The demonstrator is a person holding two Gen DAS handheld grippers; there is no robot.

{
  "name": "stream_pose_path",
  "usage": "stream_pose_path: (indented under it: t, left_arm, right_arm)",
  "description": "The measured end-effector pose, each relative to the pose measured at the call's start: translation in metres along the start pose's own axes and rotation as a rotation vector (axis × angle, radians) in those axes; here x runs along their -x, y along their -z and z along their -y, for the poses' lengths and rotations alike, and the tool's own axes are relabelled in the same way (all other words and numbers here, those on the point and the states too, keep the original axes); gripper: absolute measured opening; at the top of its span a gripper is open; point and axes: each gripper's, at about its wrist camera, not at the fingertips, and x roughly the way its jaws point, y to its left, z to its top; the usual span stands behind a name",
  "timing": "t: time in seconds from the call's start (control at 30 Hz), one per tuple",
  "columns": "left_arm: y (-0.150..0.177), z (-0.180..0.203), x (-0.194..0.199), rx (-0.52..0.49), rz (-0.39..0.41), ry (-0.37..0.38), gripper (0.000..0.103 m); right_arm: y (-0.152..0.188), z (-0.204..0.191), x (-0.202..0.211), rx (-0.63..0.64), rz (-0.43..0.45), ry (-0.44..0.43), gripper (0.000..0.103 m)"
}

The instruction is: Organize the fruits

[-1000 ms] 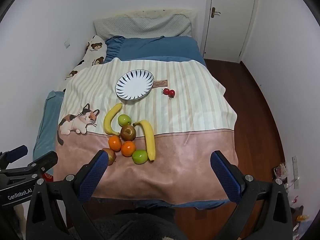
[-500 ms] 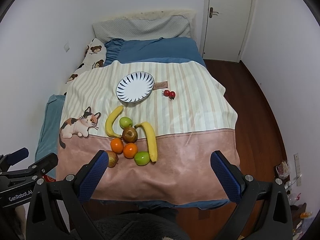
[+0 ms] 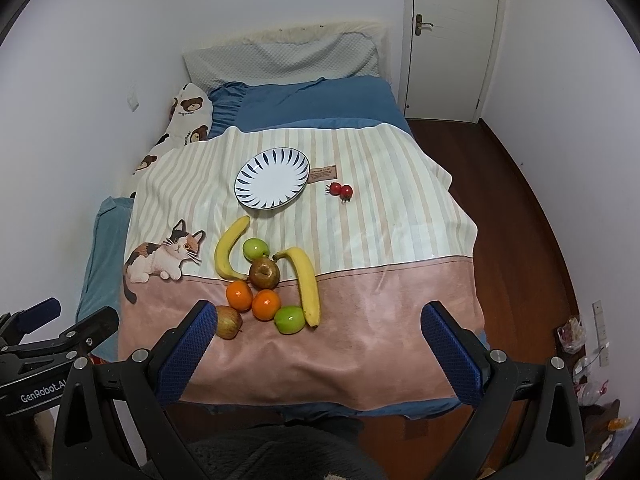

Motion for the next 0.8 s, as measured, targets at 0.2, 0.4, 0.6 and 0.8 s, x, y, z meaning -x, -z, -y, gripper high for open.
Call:
stream_pose_path:
  t: [0.2, 0.4, 0.6, 0.8]
  left_arm:
    - [-0.0027, -0.0001, 0.0003, 0.004, 0.003, 0.001, 0.103]
    - [-0.0021, 0.0013, 0.0002, 0.001, 0.004, 0.001, 0.103]
    - [0.0012, 0.0017, -0.0001, 0.002, 0.006, 0.001, 0.103]
    - [-0.0017, 0.0023, 0.0007, 0.0, 0.009, 0.002, 0.103]
  right_arm:
    - [0.0002, -0.0023, 0.0024, 0.013, 0.007, -0.008, 0.103]
    - [0.0004, -0.0029, 0.003, 0.013, 0.007, -0.009, 0.103]
    - [-0.0004, -0.0052, 0.0061, 0.015, 0.013, -0.007, 0.103]
    - [-0.0022, -0.0079, 0.0097, 0.016, 0.021, -0.005, 0.103]
